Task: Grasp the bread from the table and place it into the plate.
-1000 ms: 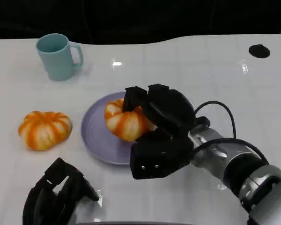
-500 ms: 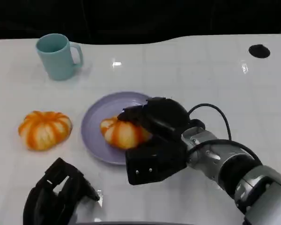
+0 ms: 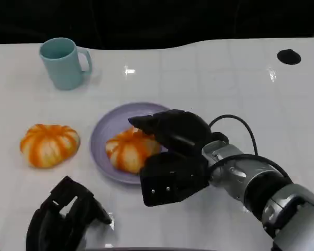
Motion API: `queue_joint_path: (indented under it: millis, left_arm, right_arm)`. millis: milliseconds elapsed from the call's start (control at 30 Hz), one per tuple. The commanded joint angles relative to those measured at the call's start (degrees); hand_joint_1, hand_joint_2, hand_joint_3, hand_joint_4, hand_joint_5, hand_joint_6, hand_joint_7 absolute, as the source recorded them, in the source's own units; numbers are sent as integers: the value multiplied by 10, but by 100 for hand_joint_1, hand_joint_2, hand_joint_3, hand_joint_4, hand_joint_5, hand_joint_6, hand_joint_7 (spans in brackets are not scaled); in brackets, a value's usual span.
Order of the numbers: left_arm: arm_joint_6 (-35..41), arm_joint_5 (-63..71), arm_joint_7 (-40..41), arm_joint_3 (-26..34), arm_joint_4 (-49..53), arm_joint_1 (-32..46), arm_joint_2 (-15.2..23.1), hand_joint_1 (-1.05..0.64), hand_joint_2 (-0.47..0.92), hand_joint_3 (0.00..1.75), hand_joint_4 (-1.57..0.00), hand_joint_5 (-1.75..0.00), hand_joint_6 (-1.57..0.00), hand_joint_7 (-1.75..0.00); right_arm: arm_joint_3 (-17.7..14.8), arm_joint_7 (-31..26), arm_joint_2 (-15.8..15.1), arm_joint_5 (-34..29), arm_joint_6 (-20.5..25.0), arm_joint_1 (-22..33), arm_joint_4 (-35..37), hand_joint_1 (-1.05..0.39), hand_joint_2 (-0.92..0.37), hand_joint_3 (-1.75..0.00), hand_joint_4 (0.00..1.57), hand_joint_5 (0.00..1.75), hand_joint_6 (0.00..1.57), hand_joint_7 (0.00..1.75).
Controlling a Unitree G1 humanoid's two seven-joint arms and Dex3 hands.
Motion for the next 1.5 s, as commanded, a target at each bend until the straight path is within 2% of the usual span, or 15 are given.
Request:
queue_joint_path:
  millis: [33, 233, 500, 633, 733, 833, 867, 900, 967, 1000, 1067, 1133, 1200, 1367, 1500]
  left_arm:
    - [0, -9, -5, 4, -4, 2, 6, -52, 92, 27, -61, -175, -50, -149]
    - [6, -7, 1, 4, -1, -4, 9, -53, 92, 26, -61, -175, -51, -148]
    - [0, 5, 4, 3, 7, -12, 13, -55, 92, 25, -63, -175, -53, -149]
    - [3, 7, 11, 2, 5, -13, 11, -55, 92, 24, -63, -175, -53, -149]
    - [1, 6, 12, 1, 3, -11, 7, -54, 92, 25, -62, -175, -52, -149]
    - [0, 6, 14, 0, 0, -9, 4, -55, 92, 26, -62, -175, -53, -149]
    - [-3, 6, 14, -1, 1, -10, 3, -54, 92, 26, -62, -175, -53, -149]
    - [-4, 6, 13, -1, 2, -10, 3, -54, 92, 27, -62, -175, -52, -149]
    - [-4, 8, 15, -2, 0, -9, 3, -54, 92, 27, -62, -175, -53, -149]
    - [-4, 9, 16, -2, -1, -9, 4, -55, 92, 27, -63, -175, -53, -150]
    - [-6, 12, 19, -4, -2, -7, 5, -55, 92, 27, -63, -175, -53, -151]
    - [-7, 16, 24, -6, -6, -5, 6, -56, 92, 27, -63, -175, -53, -152]
    - [-5, 16, 23, -6, -9, -2, 7, -57, 92, 27, -63, -175, -53, -152]
    - [-8, 5, 9, -1, -11, 3, 8, -54, 92, 29, -61, -175, -49, -152]
    - [-2, 9, 18, -3, -19, 7, 13, -56, 92, 27, -62, -175, -50, -152]
  right_arm:
    - [-6, 32, -18, 14, -15, -10, -20, -85, -92, -42, 9, 0, 12, 0]
    - [-40, 18, -71, 57, -102, 38, -86, -82, -92, -51, 14, 3, 14, 1]
    - [-77, 31, -122, 95, -145, 100, -189, -75, -92, -53, 16, 4, 15, 2]
    - [-106, 40, -148, 130, -176, 147, -248, -69, -92, -47, 28, 10, 24, 5]
    - [-136, 77, -161, 184, -209, 183, -276, -66, -92, -45, 39, 15, 34, 9]
    - [-172, 156, -164, 278, -243, 219, -292, -60, -92, -40, 60, 27, 55, 17]
    - [-183, 190, -165, 314, -250, 233, -301, -58, -92, -39, 59, 38, 59, 18]
    - [-193, 219, -166, 344, -254, 247, -309, -56, -92, -39, 52, 68, 64, 22]
    - [-214, 274, -169, 406, -254, 281, -333, -54, -92, -36, 47, 93, 68, 30]
    - [-222, 292, -169, 426, -253, 294, -342, -50, -92, -32, 50, 101, 68, 44]
    - [-239, 330, -168, 467, -253, 318, -355, -48, -92, -30, 52, 105, 67, 55]
    - [-258, 369, -166, 511, -251, 349, -367, -47, -92, -31, 53, 123, 61, 88]
    - [-273, 406, -162, 548, -235, 373, -383, -49, -92, -32, 52, 132, 59, 103]
    - [-316, 515, -148, 665, -163, 424, -410, -51, -92, -35, 50, 153, 57, 120]
    - [-346, 566, -142, 712, -96, 450, -421, -56, -92, -36, 52, 159, 57, 124]
